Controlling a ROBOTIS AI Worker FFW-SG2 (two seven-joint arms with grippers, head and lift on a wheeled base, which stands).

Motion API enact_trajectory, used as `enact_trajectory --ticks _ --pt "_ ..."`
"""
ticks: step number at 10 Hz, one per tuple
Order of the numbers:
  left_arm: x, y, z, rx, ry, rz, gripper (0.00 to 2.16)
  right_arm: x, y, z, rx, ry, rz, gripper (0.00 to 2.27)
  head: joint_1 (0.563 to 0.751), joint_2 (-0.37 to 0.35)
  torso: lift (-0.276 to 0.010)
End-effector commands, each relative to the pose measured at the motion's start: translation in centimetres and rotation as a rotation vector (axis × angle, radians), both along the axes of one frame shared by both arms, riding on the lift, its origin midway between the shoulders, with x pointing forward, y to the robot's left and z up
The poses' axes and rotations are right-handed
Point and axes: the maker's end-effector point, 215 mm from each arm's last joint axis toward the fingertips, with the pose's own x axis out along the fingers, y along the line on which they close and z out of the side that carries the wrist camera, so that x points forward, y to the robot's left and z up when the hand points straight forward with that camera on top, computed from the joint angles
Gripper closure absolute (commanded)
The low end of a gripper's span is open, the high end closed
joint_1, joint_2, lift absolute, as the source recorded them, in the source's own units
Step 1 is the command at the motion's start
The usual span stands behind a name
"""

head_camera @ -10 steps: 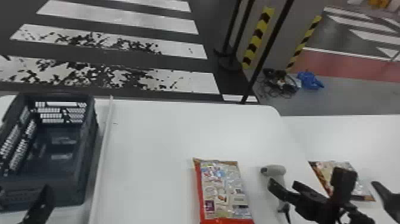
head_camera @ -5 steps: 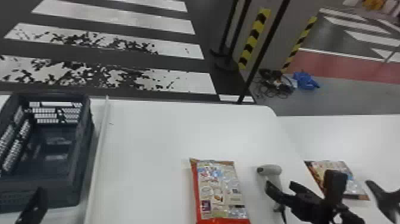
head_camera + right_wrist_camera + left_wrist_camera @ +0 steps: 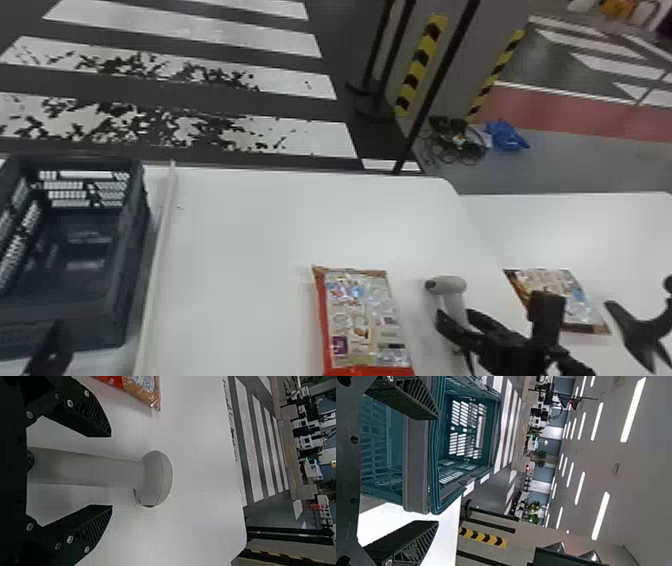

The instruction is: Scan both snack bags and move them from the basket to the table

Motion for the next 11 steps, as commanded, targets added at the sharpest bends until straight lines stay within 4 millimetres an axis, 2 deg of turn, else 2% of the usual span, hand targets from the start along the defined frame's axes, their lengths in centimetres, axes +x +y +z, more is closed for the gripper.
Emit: enact_trajectory --ticks 1,2,6,8,11 --pt "-0.1 -0.1 0.0 -0.001 0.001 0.000 0.05 0.0 0.2 -0.3 0.007 0.010 0.004 1.90 0.695 -0.304 -0.098" --pt "-0.1 -0.1 0.1 -0.002 -0.001 -0.002 0.05 0.1 0.4 -0.2 0.015 0.006 0.011 2.25 0.695 -0.303 -0.098" --pt "-0.3 -0.2 0.4 -0.006 -0.009 -0.001 0.05 -1.2 -1.5 1.2 0.008 -0.020 -0.023 2.25 0.695 -0.315 -0.098" --pt "-0.3 -0.3 0.5 -0.005 -0.012 -0.003 0.05 -2.7 -0.2 3.5 -0.013 -0.044 -0.033 2.25 0.695 -0.333 -0.098" --pt "-0.3 -0.6 0.8 -0.003 -0.020 -0.016 0.05 -5.8 2.8 5.8 0.010 -0.014 -0.052 2.25 0.695 -0.320 -0.098"
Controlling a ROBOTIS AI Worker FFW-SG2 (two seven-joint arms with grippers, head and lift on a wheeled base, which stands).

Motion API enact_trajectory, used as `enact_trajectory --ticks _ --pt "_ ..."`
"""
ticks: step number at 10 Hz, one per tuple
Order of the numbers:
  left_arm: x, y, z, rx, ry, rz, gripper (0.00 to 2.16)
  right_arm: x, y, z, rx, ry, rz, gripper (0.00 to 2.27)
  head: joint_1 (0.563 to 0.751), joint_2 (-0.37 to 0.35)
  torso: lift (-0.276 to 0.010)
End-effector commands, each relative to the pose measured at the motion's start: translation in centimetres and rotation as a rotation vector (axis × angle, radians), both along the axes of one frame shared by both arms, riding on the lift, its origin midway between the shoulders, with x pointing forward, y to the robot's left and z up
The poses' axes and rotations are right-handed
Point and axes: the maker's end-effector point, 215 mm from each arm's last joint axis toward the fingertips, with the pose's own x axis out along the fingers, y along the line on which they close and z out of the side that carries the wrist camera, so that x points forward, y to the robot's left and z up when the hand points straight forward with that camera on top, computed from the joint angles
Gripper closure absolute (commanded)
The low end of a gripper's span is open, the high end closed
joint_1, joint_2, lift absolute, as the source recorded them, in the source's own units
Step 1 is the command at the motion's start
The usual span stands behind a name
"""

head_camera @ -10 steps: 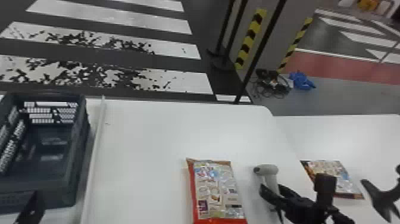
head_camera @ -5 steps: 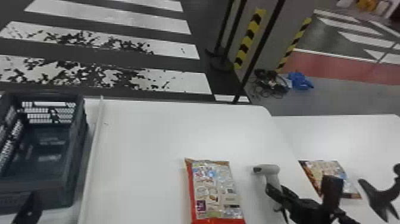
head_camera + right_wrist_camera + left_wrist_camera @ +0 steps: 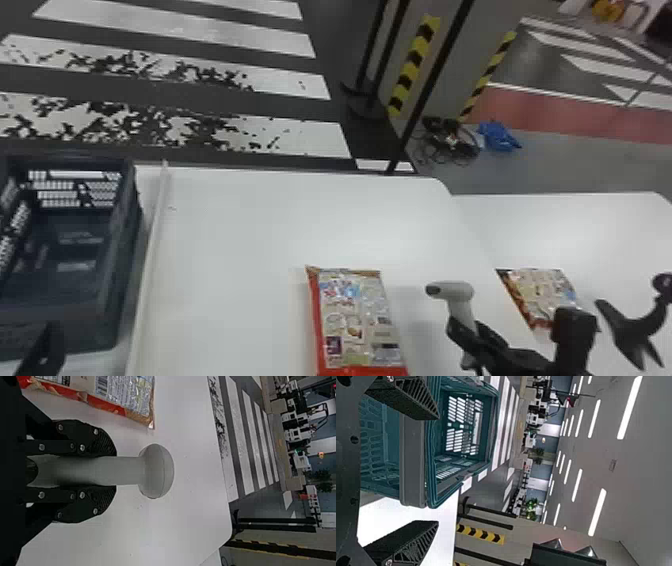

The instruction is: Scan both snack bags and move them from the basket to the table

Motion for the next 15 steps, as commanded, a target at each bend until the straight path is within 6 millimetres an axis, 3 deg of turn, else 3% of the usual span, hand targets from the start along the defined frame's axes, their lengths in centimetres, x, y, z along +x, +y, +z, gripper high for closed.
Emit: enact_trajectory --ticks 1,5,9,11,15 --pt "0.0 -0.1 0.1 0.003 -0.004 -0.006 0.05 -1.9 1.7 0.8 0.016 0.036 0.015 2.25 0.695 -0.309 -0.098" --pt "0.2 0.3 0.4 0.008 -0.011 -0.005 0.05 -4.8 5.7 2.9 0.042 0.075 0.065 2.25 0.695 -0.258 -0.098" --pt "0.3 0.1 1.6 0.006 -0.033 -0.010 0.05 -4.6 9.8 1.5 0.056 0.113 0.124 2.25 0.695 -0.191 -0.098" --pt "0.2 0.2 1.6 0.005 -0.032 -0.009 0.05 -4.3 10.9 0.9 0.055 0.125 0.140 2.25 0.695 -0.156 -0.098" --pt "-0.1 0.4 1.7 0.004 -0.044 -0.003 0.05 -4.4 11.1 0.4 0.056 0.133 0.142 2.25 0.695 -0.133 -0.098"
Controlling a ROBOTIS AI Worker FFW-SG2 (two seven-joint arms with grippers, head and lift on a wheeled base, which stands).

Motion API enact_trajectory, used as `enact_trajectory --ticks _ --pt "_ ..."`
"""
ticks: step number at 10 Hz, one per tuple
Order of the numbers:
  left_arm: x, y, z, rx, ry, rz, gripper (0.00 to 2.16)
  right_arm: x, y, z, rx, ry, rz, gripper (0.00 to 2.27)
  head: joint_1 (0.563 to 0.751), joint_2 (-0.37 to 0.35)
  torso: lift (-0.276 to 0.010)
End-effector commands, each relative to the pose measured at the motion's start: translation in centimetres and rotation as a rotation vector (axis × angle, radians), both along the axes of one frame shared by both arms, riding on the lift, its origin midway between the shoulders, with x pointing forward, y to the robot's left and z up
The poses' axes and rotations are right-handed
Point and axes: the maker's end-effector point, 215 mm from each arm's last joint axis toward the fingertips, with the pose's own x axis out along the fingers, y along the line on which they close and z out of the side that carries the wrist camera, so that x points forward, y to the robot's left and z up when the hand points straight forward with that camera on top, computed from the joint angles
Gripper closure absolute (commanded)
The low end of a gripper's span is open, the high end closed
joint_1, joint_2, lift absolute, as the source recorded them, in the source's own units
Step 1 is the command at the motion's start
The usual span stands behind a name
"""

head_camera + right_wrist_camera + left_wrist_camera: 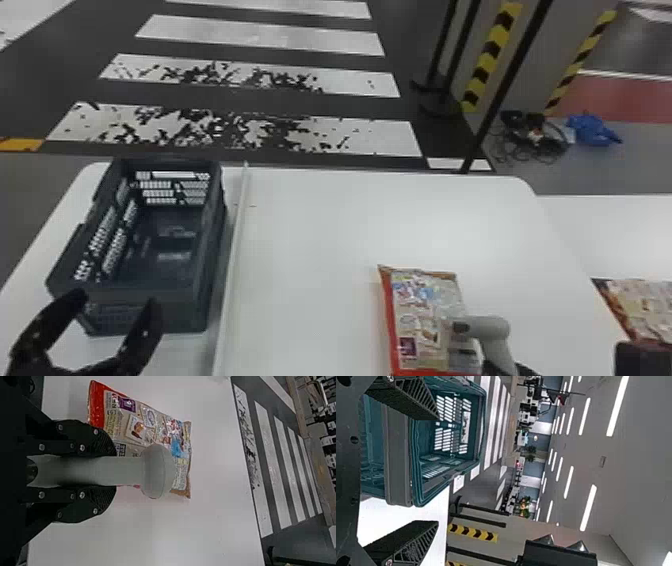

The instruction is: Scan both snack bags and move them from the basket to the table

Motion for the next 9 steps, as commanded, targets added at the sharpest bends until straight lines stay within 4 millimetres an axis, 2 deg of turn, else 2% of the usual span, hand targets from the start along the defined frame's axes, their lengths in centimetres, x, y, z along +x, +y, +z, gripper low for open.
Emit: enact_trajectory --ticks 1,6,9 --pt "0.0 0.1 0.0 0.000 -0.001 0.002 0.05 -0.1 0.1 -0.4 -0.002 0.007 0.001 2.25 0.695 -0.132 -0.098" --pt "-0.3 0.1 0.4 -0.003 -0.016 0.005 0.05 0.0 0.1 -0.8 0.001 0.007 0.003 2.25 0.695 -0.128 -0.098" --pt "-0.7 -0.2 0.6 -0.002 -0.027 -0.010 0.05 0.8 -1.5 0.4 -0.002 -0.021 -0.024 2.25 0.695 -0.137 -0.098"
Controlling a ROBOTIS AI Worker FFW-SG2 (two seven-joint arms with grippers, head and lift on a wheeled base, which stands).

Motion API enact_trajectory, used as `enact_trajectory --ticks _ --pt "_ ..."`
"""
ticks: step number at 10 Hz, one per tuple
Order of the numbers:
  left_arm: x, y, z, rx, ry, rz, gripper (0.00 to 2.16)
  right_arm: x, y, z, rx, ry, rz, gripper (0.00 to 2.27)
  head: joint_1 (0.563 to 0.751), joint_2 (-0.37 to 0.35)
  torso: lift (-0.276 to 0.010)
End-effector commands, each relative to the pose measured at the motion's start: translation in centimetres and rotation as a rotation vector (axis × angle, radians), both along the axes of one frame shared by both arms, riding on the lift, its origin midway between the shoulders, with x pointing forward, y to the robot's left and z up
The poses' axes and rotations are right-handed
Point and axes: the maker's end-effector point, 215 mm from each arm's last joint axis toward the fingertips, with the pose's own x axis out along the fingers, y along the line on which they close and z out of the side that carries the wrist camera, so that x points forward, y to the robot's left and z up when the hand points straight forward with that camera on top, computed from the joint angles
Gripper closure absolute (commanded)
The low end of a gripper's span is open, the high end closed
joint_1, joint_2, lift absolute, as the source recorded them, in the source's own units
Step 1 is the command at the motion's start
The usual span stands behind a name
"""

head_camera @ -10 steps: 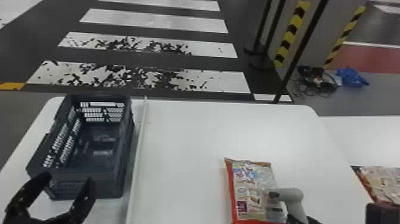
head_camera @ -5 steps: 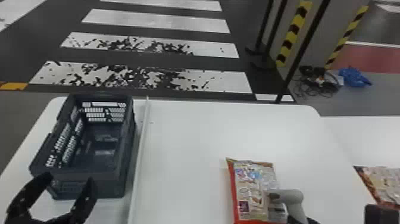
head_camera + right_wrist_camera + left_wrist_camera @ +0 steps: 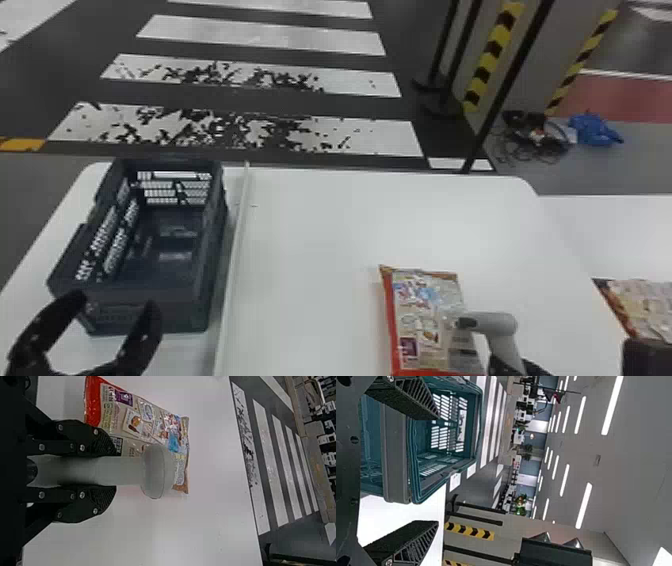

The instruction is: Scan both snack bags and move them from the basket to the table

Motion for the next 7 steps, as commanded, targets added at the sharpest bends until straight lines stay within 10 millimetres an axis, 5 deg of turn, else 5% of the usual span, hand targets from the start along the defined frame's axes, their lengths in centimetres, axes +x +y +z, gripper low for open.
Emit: enact_trajectory --ticks 1,7 --pt "-0.2 -0.1 -0.1 -0.003 0.000 0.000 0.05 0.9 -1.3 0.8 -0.005 -0.022 -0.024 2.25 0.695 -0.152 -0.098" --pt "-1.6 0.4 0.6 0.026 -0.041 0.005 0.05 8.8 -8.2 0.5 0.018 -0.124 -0.104 2.25 0.695 -0.237 -0.098"
